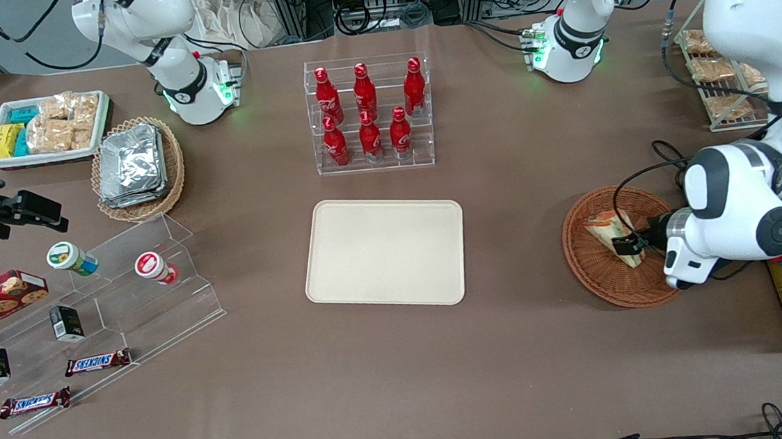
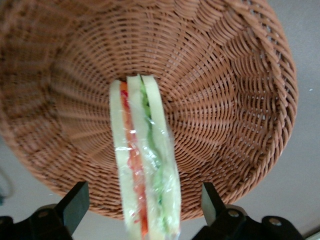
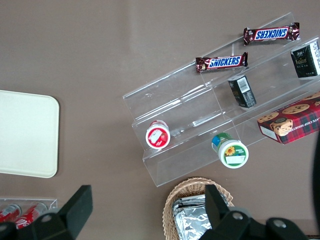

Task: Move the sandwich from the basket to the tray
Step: 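Close the left gripper on the sandwich's edge and lift it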

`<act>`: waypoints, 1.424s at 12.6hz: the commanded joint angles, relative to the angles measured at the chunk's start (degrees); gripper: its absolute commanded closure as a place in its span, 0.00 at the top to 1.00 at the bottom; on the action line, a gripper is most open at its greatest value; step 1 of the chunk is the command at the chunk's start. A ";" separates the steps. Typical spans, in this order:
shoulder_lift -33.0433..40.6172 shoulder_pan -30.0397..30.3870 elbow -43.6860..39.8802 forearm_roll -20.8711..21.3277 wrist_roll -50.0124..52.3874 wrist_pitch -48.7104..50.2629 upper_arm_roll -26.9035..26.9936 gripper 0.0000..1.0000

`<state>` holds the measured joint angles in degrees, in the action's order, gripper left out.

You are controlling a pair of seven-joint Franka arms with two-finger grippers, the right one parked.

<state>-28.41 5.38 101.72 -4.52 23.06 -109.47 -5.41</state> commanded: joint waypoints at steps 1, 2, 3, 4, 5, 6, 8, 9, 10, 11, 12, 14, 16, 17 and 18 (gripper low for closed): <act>-1.73 0.15 -0.12 -1.37 1.55 -1.27 -0.21 0.99; -2.69 0.15 -0.12 -1.37 1.55 -1.79 -0.21 0.99; -3.40 0.24 -0.04 -1.37 1.55 -2.23 -0.21 0.99; -4.28 0.24 0.05 -1.37 1.55 -2.24 -0.21 0.99; -4.55 0.24 0.14 -1.37 1.55 -2.24 -0.21 0.99; -5.07 0.24 0.49 -1.37 1.55 -2.50 -0.21 0.99; -5.16 0.24 0.67 -1.37 1.46 -3.12 -0.21 0.78; -5.16 0.24 0.58 -1.37 1.55 -2.94 -0.21 0.45; -4.99 0.15 0.58 -1.37 1.55 -2.85 -0.21 0.25; -4.47 0.15 0.49 -1.46 1.55 -2.59 -0.21 0.15; -3.77 0.15 0.41 -1.46 1.81 -2.24 -0.21 0.08; -1.40 -0.28 0.14 -1.20 1.72 -0.14 -0.39 0.00; 3.07 -1.25 0.05 -0.85 1.29 3.37 -1.26 0.00; 5.36 -2.56 -0.12 -0.58 0.85 4.95 -1.79 0.00; 7.47 -4.40 -0.56 -0.32 0.32 6.27 -2.05 0.00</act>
<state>-26.78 4.07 100.49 -5.07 23.70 -106.22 -7.18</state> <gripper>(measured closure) 0.661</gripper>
